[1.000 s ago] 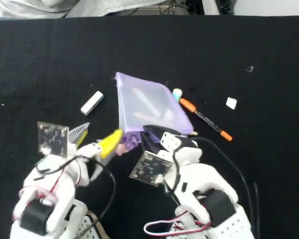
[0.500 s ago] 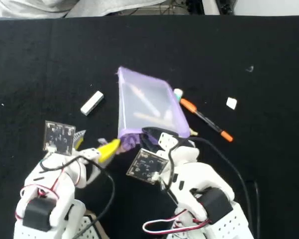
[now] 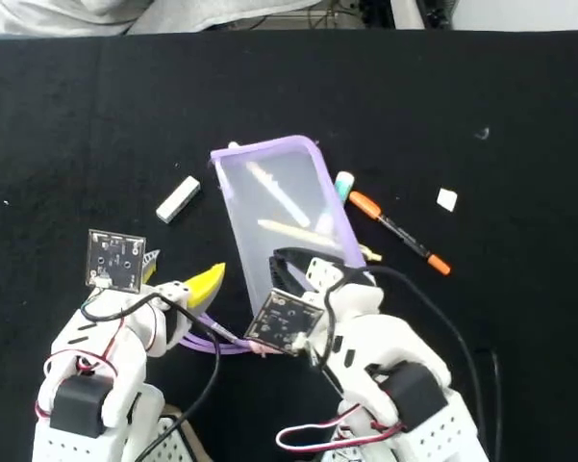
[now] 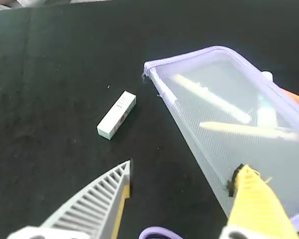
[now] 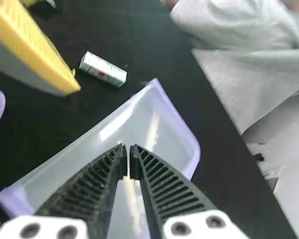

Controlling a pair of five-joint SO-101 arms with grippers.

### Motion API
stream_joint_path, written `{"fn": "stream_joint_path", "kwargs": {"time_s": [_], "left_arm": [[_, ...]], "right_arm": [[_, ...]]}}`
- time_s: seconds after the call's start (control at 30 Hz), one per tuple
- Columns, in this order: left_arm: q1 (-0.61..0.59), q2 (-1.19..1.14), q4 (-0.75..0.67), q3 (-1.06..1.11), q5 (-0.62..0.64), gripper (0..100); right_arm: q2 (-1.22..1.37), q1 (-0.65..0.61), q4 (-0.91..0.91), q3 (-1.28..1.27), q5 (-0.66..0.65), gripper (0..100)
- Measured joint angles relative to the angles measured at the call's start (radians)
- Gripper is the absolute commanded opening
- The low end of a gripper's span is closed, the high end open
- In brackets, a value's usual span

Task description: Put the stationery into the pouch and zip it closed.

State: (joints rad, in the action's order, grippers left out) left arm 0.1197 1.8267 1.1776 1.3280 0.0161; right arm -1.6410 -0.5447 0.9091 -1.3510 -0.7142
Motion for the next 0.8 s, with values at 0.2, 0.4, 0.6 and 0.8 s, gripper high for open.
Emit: {"fn": "stream_joint_path", "kwargs": {"time_s": [0.2,0.4,0.6,0.8], "left_arm": [[-0.058,0.000,0.000,0.000,-0.107,33],[-0.256,0.000,0.012,0.000,-0.144,33],[-0.494,0.000,0.061,0.112,-0.147,33],[-0.644,-0.005,0.061,0.210,-0.155,33]], "right_arm": [[0.002,0.000,0.071,-0.087,-0.115,14.0],[0.002,0.008,0.172,-0.101,-0.161,22.8],[0.002,0.008,0.195,-0.158,-0.244,23.6],[0.002,0.008,0.215,-0.227,-0.296,23.4]]}}
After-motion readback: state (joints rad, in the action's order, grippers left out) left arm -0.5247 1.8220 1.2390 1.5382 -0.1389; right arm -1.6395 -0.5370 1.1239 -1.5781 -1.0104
